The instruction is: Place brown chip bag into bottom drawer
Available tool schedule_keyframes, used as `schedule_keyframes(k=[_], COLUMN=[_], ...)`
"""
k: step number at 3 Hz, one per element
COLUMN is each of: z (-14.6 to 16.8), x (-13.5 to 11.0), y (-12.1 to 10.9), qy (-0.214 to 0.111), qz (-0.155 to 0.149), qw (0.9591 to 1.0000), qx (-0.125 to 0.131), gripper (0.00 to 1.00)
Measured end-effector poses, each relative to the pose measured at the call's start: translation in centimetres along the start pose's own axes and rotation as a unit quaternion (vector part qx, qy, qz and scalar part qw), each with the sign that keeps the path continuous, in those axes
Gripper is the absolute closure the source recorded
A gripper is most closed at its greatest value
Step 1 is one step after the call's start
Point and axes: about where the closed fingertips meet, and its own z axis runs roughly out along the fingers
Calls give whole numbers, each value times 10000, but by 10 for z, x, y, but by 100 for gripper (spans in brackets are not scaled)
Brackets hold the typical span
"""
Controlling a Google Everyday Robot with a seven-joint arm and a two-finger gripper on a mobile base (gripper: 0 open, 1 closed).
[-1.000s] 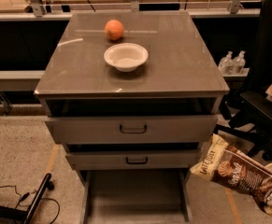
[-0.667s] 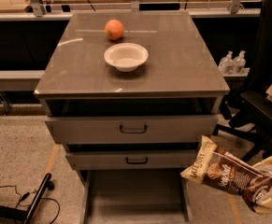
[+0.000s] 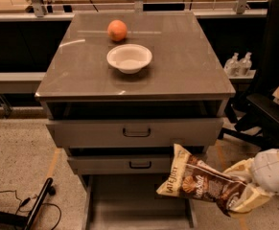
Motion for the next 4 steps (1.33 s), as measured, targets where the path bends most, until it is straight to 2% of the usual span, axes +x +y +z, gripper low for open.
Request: schedule_keyframes(k=[1,2,3,4], z=[42,77,103,105], x=[-21,-39,-53,-54], y=[-5,-15,-27,-29], qy=[-183,-387,-463,-468], qz=[-224,-333,-414,-420], qw=[9996,9986,9976,9974], qx=[29,164,318,350], gripper=[100,100,100,83])
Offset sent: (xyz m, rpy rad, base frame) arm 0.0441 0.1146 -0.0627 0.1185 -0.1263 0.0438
